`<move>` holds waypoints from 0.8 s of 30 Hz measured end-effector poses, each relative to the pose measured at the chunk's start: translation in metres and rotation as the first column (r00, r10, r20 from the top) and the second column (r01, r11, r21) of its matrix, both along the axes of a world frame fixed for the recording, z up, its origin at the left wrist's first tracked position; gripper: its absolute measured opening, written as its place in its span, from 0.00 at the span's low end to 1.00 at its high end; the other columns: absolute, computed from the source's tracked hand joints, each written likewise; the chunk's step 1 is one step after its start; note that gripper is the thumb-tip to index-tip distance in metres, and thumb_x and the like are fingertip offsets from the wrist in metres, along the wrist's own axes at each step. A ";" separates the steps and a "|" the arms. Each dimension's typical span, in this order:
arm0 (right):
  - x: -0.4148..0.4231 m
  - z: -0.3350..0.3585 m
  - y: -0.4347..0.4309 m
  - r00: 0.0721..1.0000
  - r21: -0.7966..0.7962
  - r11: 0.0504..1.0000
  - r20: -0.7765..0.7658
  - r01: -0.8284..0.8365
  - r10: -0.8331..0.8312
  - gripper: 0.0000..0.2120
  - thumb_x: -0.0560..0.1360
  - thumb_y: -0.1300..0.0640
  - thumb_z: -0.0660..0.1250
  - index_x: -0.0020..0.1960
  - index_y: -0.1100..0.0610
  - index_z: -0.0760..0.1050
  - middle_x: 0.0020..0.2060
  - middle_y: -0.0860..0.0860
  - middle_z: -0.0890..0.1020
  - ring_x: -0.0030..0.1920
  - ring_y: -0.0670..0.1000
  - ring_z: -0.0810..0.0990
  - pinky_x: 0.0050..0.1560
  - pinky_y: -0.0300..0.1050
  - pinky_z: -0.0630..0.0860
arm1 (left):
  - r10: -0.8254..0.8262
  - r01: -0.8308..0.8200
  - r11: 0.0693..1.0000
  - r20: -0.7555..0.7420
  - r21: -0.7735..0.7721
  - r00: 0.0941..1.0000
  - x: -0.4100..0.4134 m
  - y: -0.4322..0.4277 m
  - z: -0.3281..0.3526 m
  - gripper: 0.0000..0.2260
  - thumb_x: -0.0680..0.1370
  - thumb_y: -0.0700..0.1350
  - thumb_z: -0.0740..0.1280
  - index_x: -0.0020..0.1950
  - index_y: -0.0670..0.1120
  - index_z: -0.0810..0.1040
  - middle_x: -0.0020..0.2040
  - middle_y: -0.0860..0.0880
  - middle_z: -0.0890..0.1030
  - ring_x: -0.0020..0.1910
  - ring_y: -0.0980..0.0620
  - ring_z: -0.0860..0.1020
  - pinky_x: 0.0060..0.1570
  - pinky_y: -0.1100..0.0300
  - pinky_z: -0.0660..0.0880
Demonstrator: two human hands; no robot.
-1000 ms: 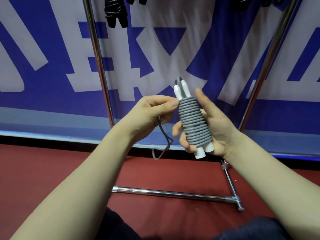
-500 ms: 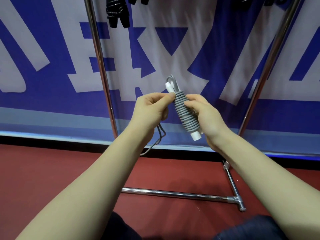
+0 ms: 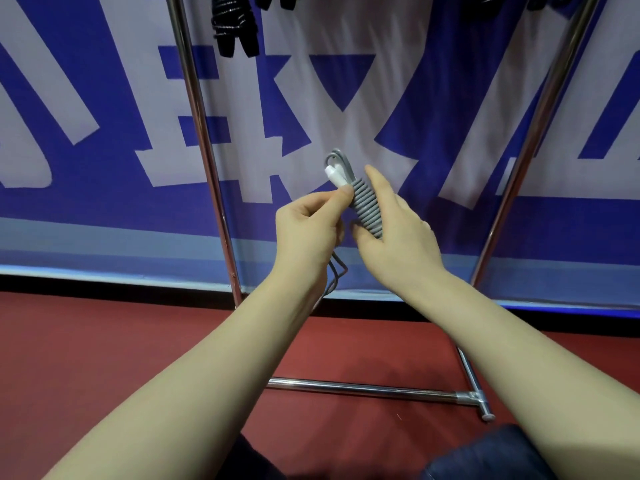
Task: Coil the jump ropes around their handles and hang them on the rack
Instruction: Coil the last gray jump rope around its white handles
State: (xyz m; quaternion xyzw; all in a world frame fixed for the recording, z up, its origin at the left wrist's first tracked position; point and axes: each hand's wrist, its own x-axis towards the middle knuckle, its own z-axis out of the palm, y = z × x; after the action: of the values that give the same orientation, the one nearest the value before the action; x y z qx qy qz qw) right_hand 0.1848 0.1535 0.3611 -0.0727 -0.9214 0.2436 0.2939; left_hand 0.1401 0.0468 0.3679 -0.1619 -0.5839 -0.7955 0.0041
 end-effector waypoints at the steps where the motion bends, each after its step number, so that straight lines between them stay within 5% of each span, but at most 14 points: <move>1: 0.000 0.001 0.003 1.000 -0.004 1.000 0.009 -0.027 0.027 0.34 0.78 0.52 0.62 0.78 0.40 0.49 0.61 0.50 0.75 0.55 0.59 0.76 0.48 0.48 0.68 | -0.007 0.007 1.000 0.002 0.004 1.000 0.001 0.000 -0.002 0.09 0.77 0.42 0.71 0.37 0.42 0.82 0.25 0.47 0.68 0.25 0.53 0.64 0.27 0.65 0.65; 9: 0.000 -0.001 0.021 0.981 -0.110 0.977 0.040 -0.182 0.187 0.28 0.73 0.57 0.65 0.66 0.34 0.62 0.45 0.49 0.79 0.41 0.55 0.77 0.47 0.54 0.78 | -0.085 0.079 0.991 -0.050 -0.111 0.995 -0.001 -0.005 -0.007 0.09 0.78 0.42 0.70 0.37 0.43 0.82 0.23 0.49 0.70 0.23 0.54 0.66 0.27 0.66 0.66; 13: 0.002 0.004 0.023 0.969 -0.303 0.920 -0.075 -0.247 0.235 0.25 0.74 0.62 0.68 0.62 0.37 0.67 0.40 0.49 0.79 0.32 0.48 0.72 0.36 0.42 0.73 | -0.310 0.303 0.947 -0.066 -0.107 0.948 -0.010 -0.012 -0.002 0.10 0.81 0.41 0.65 0.40 0.43 0.81 0.29 0.49 0.74 0.26 0.54 0.69 0.30 0.63 0.68; 17: 0.006 0.005 0.022 0.926 -0.619 0.706 -0.099 -0.345 0.365 0.25 0.74 0.66 0.69 0.57 0.36 0.70 0.32 0.50 0.73 0.26 0.48 0.68 0.24 0.40 0.65 | -0.421 0.409 0.902 -0.079 -0.138 0.903 -0.024 -0.021 -0.003 0.10 0.80 0.39 0.63 0.59 0.42 0.79 0.33 0.54 0.79 0.32 0.58 0.74 0.37 0.66 0.72; 24: 0.016 0.007 0.029 0.820 -0.838 0.373 -0.142 -0.398 0.555 0.23 0.73 0.70 0.65 0.61 0.48 0.74 0.33 0.59 0.75 0.28 0.54 0.72 0.24 0.39 0.64 | -0.404 0.391 0.902 -0.040 -0.186 0.914 -0.035 -0.024 -0.005 0.09 0.69 0.43 0.72 0.48 0.49 0.87 0.40 0.49 0.83 0.40 0.53 0.76 0.46 0.62 0.73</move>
State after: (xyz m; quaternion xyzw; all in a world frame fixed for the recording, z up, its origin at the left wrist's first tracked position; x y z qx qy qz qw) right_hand 0.2008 0.1825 0.3679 0.0453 -0.6879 0.7218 0.0615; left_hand 0.1055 0.0229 0.3631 -0.3079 -0.6052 -0.7187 -0.1499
